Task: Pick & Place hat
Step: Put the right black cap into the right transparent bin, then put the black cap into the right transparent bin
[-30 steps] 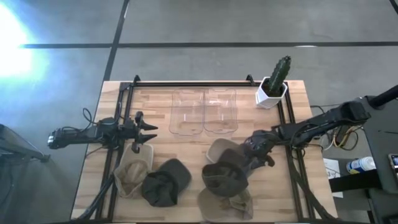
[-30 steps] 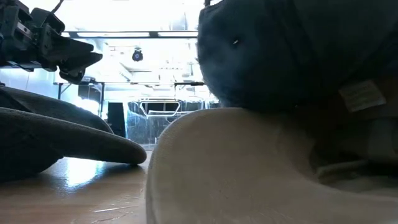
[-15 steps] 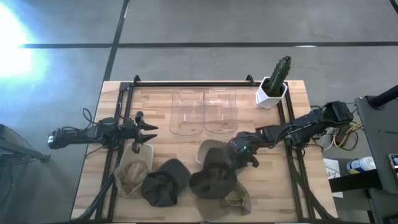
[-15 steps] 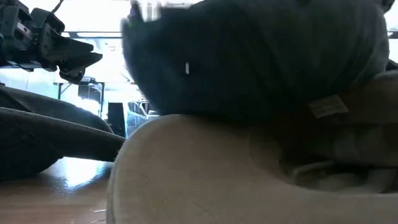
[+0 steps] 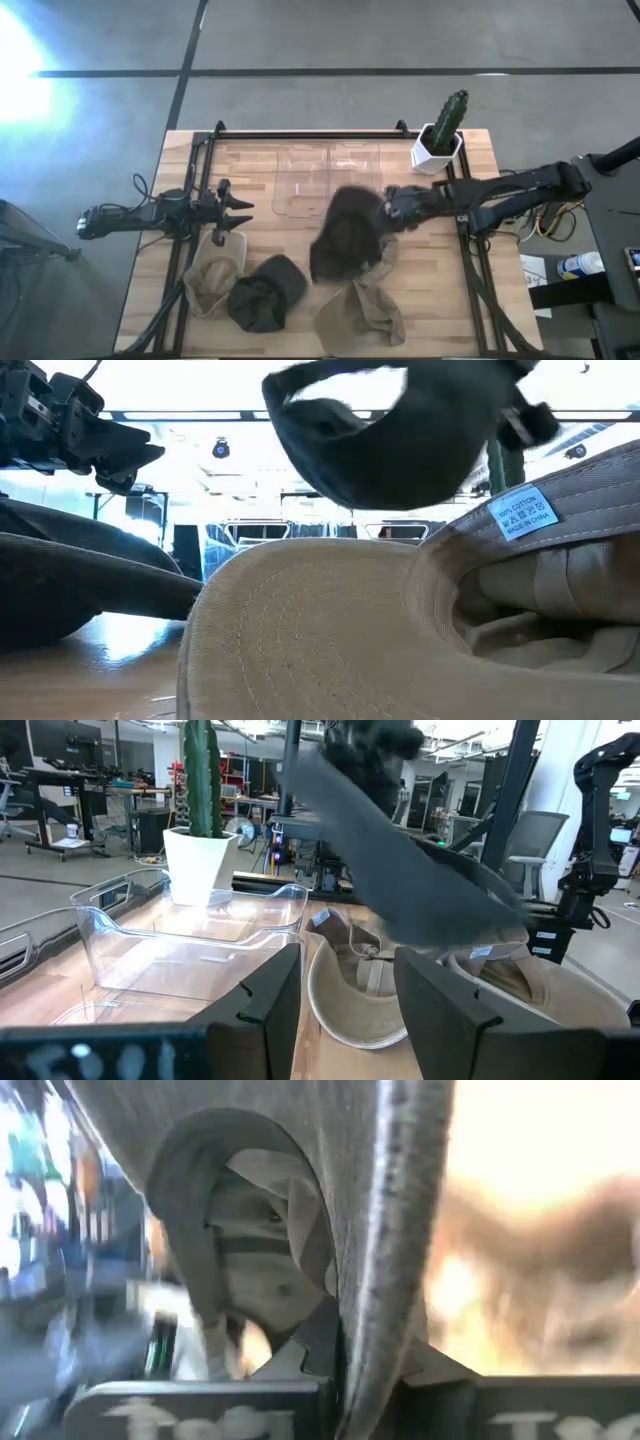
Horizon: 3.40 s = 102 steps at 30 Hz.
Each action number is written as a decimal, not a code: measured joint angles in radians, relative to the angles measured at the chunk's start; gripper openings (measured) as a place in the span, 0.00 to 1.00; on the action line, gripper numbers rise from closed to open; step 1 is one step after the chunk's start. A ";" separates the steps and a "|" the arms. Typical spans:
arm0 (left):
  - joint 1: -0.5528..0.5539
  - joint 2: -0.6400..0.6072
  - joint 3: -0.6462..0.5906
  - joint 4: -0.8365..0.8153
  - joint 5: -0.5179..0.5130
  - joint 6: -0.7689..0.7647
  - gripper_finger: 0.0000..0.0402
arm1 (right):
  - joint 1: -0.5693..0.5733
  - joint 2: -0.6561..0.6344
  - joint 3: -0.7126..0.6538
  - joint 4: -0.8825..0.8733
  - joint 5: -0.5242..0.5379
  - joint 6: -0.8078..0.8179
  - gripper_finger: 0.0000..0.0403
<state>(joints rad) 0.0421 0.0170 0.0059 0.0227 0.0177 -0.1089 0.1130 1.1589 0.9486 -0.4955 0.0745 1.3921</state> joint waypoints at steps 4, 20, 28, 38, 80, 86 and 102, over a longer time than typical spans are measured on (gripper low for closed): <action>0.000 0.000 0.000 0.000 0.000 0.000 0.39 | -0.057 -0.023 0.081 -0.074 0.367 -0.107 0.03; 0.000 0.000 0.000 0.000 0.000 0.000 0.39 | -0.381 0.320 0.263 -0.368 0.011 -0.274 0.03; 0.000 0.000 0.000 0.000 0.000 0.000 0.39 | -0.489 0.521 0.285 -0.359 -0.150 -0.384 0.06; 0.000 0.000 0.000 0.000 0.000 0.000 0.39 | -0.502 0.564 0.287 -0.310 -0.136 -0.448 0.23; 0.000 0.015 0.000 0.486 -0.045 -0.888 0.39 | -0.135 0.410 0.340 -0.278 -0.355 -0.526 0.47; -0.001 0.045 0.000 0.282 0.071 -1.048 0.39 | -0.095 0.487 0.340 -0.084 -0.502 -0.322 0.45; -0.160 0.254 0.166 -0.208 0.374 -1.147 0.29 | 0.059 0.712 0.339 0.101 -0.482 0.013 0.46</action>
<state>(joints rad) -0.1177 0.2708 0.1717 -0.1851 0.3918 -1.2556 0.1719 1.8708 1.2873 -0.3945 -0.4075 1.4053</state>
